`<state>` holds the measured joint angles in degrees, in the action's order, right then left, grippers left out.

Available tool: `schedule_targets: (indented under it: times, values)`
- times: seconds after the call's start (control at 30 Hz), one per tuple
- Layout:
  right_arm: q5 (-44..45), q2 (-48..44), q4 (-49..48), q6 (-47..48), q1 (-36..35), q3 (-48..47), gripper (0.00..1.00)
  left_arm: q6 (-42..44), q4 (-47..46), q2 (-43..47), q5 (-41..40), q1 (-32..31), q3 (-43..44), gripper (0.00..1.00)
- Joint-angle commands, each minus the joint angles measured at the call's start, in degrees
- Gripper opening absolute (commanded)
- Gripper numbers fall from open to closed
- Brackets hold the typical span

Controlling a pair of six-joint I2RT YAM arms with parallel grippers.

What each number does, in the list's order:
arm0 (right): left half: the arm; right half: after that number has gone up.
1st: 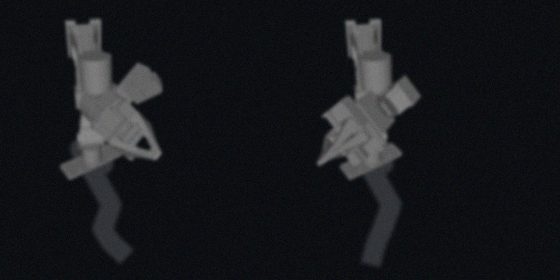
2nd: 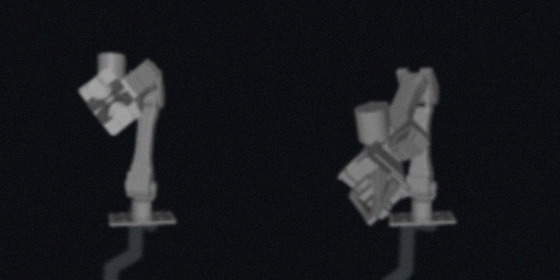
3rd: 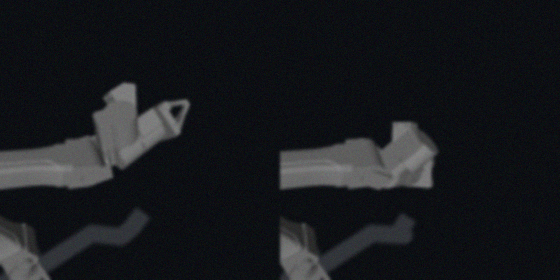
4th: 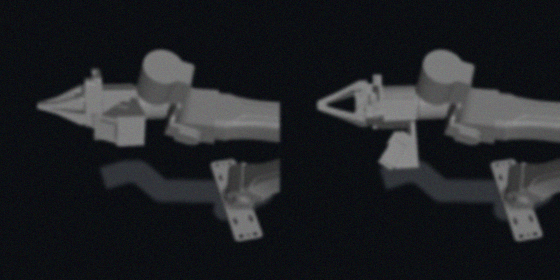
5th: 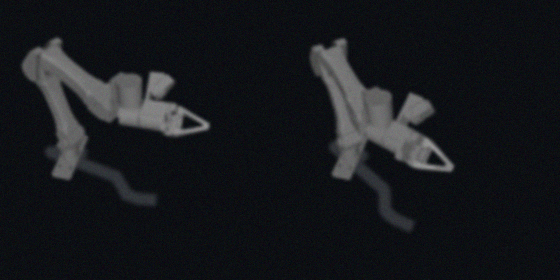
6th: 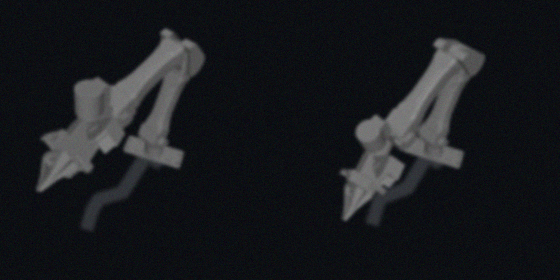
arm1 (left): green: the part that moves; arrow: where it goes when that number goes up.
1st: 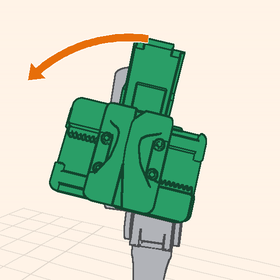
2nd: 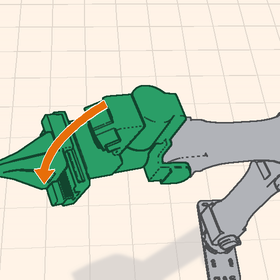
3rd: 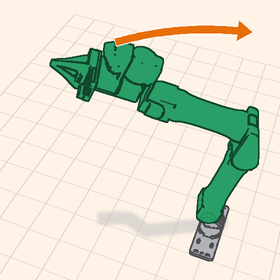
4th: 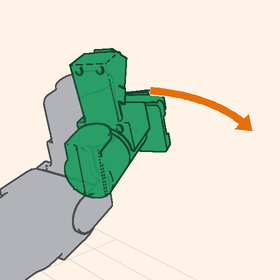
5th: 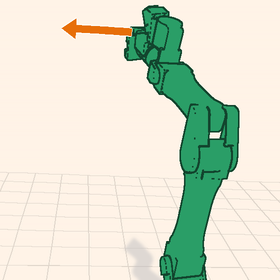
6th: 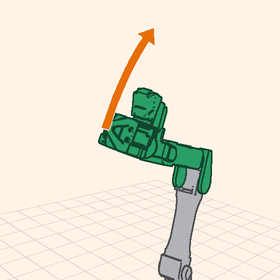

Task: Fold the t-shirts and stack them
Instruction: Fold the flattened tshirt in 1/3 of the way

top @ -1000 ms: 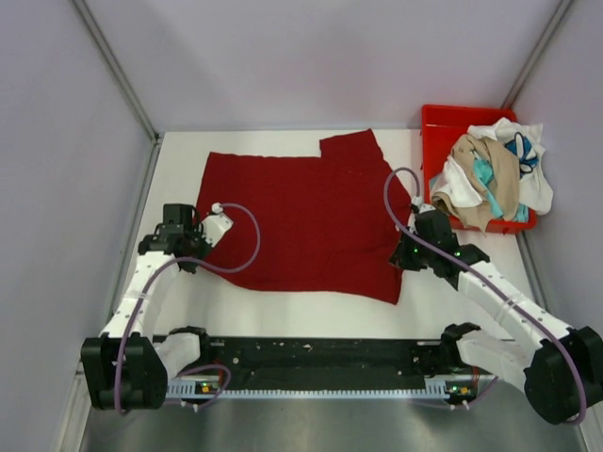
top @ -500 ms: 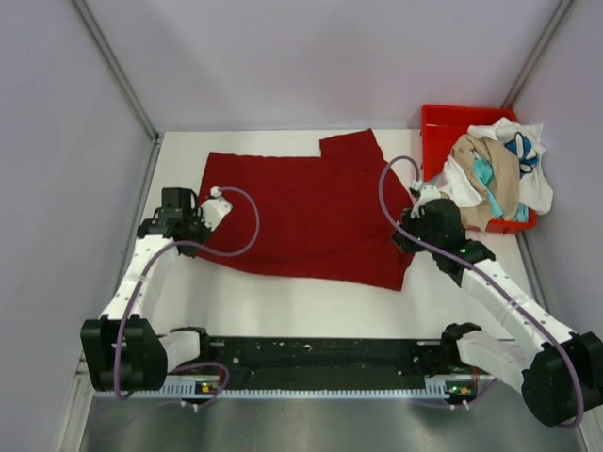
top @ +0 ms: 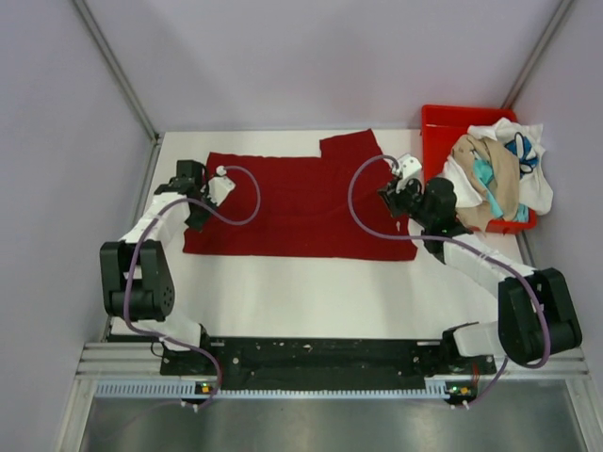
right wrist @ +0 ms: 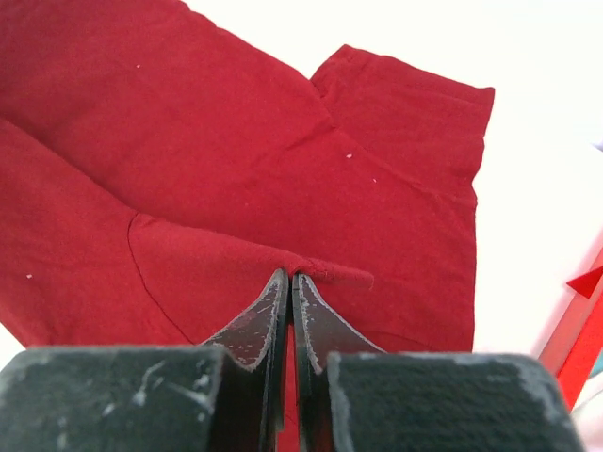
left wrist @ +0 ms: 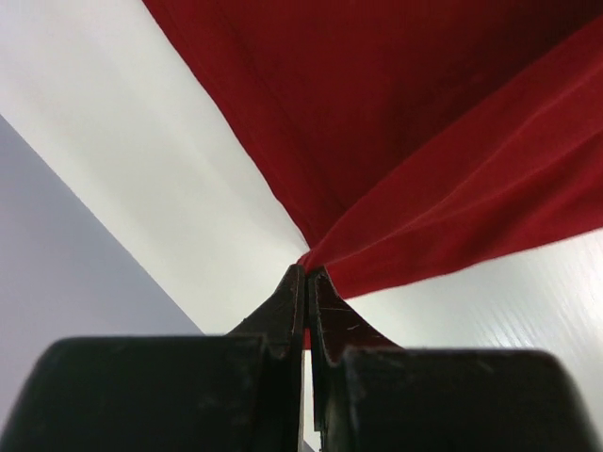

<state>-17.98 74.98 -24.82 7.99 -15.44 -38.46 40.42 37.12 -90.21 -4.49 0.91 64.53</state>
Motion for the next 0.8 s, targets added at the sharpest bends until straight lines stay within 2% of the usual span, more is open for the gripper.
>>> schedule_targets:
  times: [0.0, 0.33, 0.5, 0.6, 0.67, 0.77]
  values:
    - [-4.8, 1.3, -6.6, 4.2, 1.6, -4.0, 0.00, -1.1, -3.5, -2.5, -2.8, -0.4, 3.1, 0.00]
    - [-5.0, 0.8, -2.8, 4.5, 3.0, -3.6, 0.00, -0.5, -7.6, -5.7, -4.4, -0.6, 2.8, 0.00]
    - [-2.3, -1.2, -2.1, 3.3, 2.9, -1.3, 0.00, -1.2, -9.7, -7.8, -6.2, -2.5, 4.0, 0.01]
    - [-2.7, -0.4, -2.1, 3.4, 3.0, -1.5, 0.00, -3.5, -14.3, -9.9, -11.7, -2.5, 5.9, 0.15]
    - [-3.9, 0.8, -1.5, 3.3, 2.9, -2.3, 0.00, -4.2, -17.0, -11.6, -16.2, -2.2, 8.1, 0.32]
    - [-4.5, 1.7, 0.7, 2.6, 3.0, -3.8, 0.00, -6.6, -15.3, -12.4, -18.0, -2.2, 10.8, 0.38]
